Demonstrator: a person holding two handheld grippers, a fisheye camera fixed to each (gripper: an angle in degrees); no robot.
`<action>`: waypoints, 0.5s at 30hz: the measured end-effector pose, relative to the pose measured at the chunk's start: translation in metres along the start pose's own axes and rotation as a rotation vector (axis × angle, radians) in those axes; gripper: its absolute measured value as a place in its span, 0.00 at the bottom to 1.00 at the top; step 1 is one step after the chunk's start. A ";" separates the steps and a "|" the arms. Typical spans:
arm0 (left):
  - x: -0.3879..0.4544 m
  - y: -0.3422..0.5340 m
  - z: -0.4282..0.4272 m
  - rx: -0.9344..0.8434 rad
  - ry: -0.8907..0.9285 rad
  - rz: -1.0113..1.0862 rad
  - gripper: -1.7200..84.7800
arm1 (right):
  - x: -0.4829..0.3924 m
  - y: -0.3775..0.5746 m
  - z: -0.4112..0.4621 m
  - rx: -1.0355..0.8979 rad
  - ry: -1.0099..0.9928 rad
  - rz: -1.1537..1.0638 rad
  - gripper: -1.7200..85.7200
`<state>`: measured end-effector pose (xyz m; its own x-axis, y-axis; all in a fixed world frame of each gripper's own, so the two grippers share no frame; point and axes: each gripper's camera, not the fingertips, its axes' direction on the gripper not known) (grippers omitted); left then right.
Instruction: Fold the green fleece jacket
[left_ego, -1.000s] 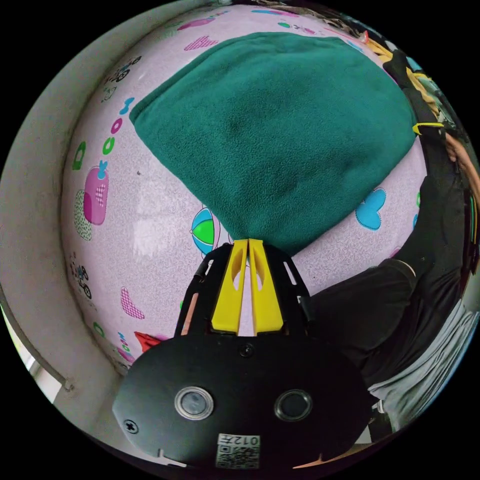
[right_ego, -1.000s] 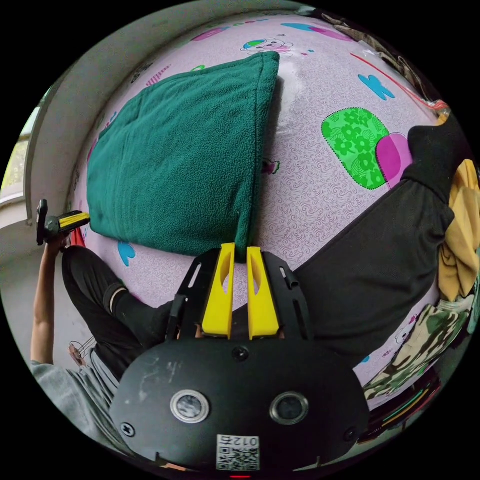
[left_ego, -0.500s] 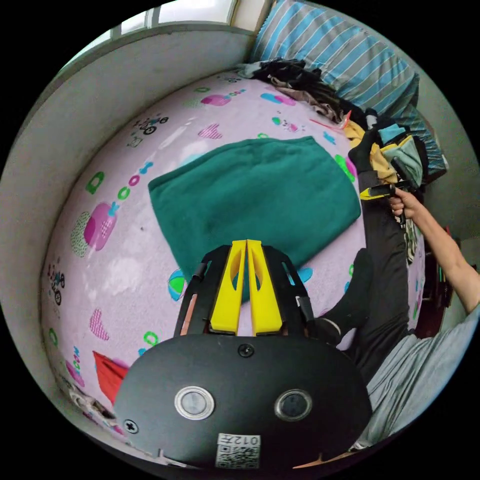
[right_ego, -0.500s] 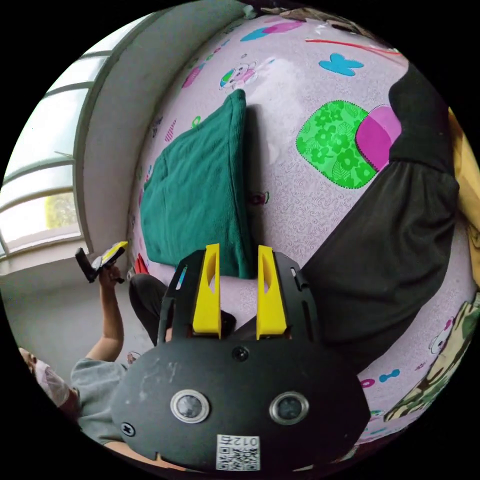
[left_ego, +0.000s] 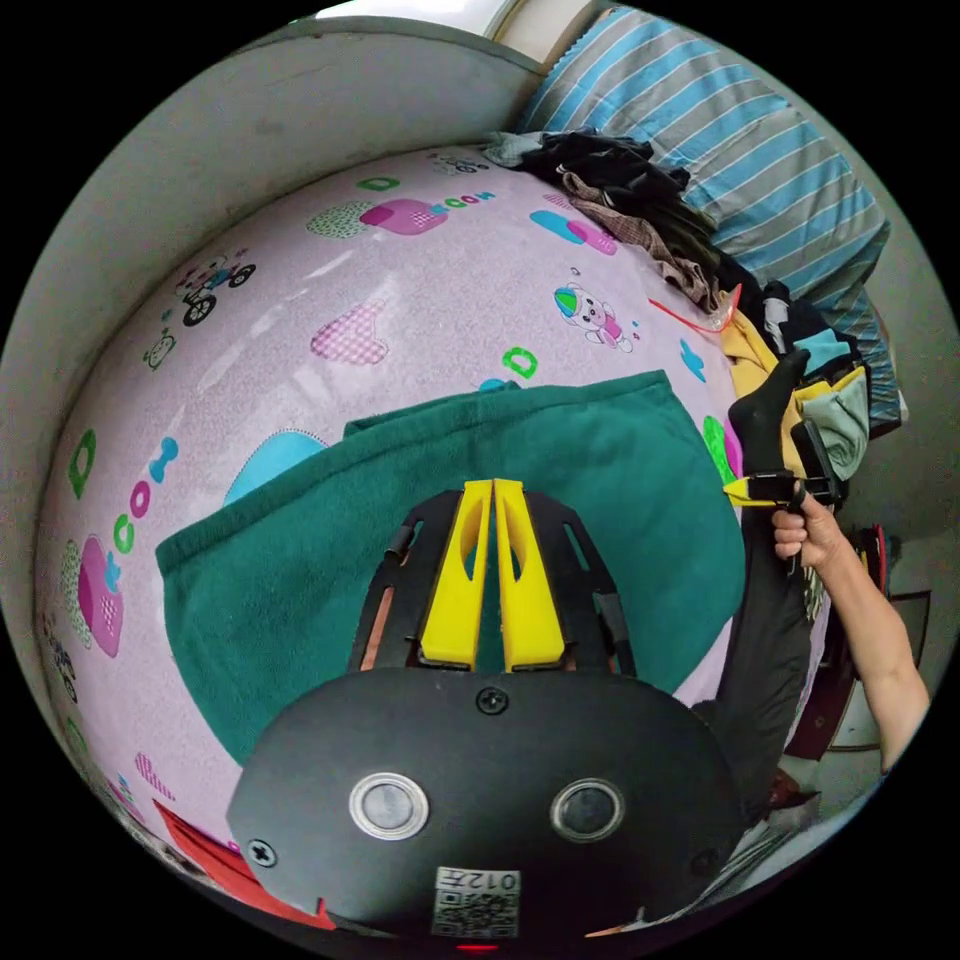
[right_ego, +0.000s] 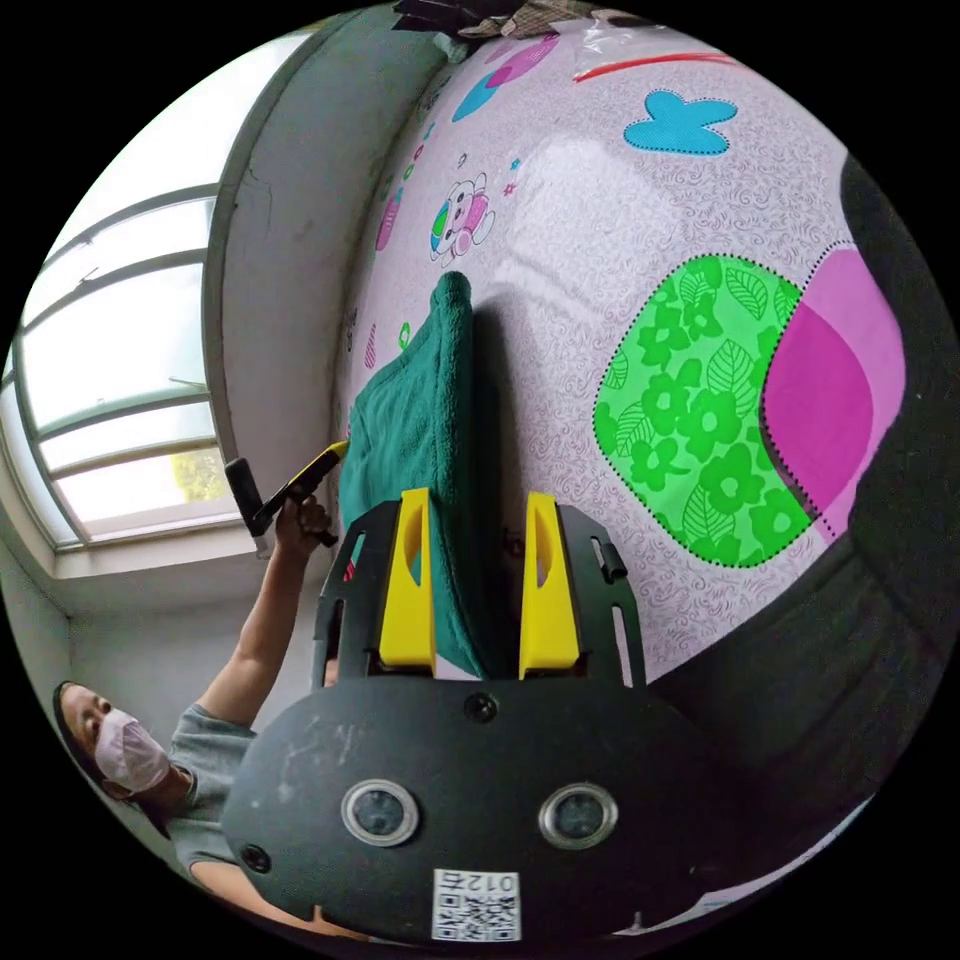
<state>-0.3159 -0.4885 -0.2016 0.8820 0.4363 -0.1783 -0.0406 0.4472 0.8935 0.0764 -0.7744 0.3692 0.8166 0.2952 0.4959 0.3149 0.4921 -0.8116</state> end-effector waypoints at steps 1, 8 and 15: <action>-0.003 -0.010 0.007 -0.006 -0.012 -0.011 0.03 | 0.003 -0.004 0.000 -0.006 -0.005 -0.007 0.17; -0.023 -0.030 0.040 -0.068 0.006 -0.037 0.02 | 0.025 -0.023 0.007 -0.055 -0.122 -0.023 0.14; -0.025 0.000 -0.004 -0.003 0.022 -0.032 0.03 | 0.028 -0.011 0.004 -0.053 -0.139 -0.020 0.14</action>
<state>-0.3395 -0.4964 -0.1986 0.8725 0.4386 -0.2155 -0.0141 0.4634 0.8860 0.0937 -0.7685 0.3929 0.7364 0.3983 0.5469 0.3582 0.4562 -0.8146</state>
